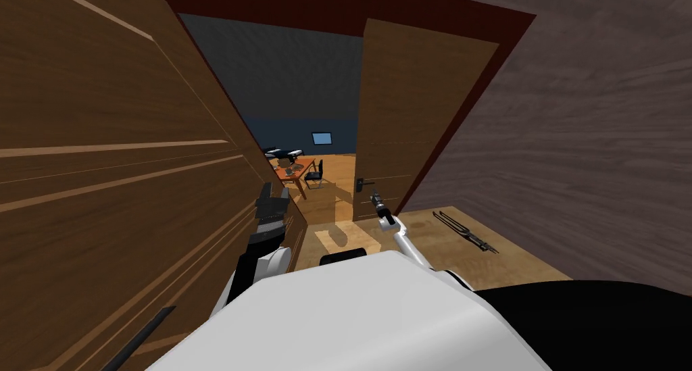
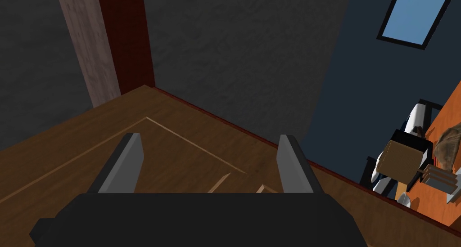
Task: Pull the door open
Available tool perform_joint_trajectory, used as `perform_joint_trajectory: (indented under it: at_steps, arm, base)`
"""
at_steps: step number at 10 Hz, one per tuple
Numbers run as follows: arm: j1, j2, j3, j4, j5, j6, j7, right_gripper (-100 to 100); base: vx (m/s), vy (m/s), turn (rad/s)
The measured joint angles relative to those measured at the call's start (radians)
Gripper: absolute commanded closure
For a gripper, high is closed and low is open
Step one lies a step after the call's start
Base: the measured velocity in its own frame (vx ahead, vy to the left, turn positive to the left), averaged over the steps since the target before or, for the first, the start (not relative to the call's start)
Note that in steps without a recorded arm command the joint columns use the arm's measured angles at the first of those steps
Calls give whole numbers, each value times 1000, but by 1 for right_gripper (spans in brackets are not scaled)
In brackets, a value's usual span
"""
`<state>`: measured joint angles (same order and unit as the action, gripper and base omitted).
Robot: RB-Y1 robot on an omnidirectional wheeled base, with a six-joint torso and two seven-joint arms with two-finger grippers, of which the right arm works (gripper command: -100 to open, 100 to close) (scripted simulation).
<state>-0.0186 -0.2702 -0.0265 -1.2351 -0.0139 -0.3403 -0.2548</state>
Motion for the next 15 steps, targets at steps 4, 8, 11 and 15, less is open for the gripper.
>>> perform_joint_trajectory:
  at_steps: [4, 8, 11, 15]
  arm:
    - [-18, -37, -21, 64, -13, -15, -24, -100]
    - [1, -85, -59, 100, -35, -46, -53, -100]
    - [6, -129, -83, 145, -52, -80, -81, 100]
    - [5, -128, -81, 144, -51, -77, -79, 100]
  base:
    - [142, 32, 133]
    - [171, 31, 136]
    - [101, 10, 70]
    - [-22, -2, 2]
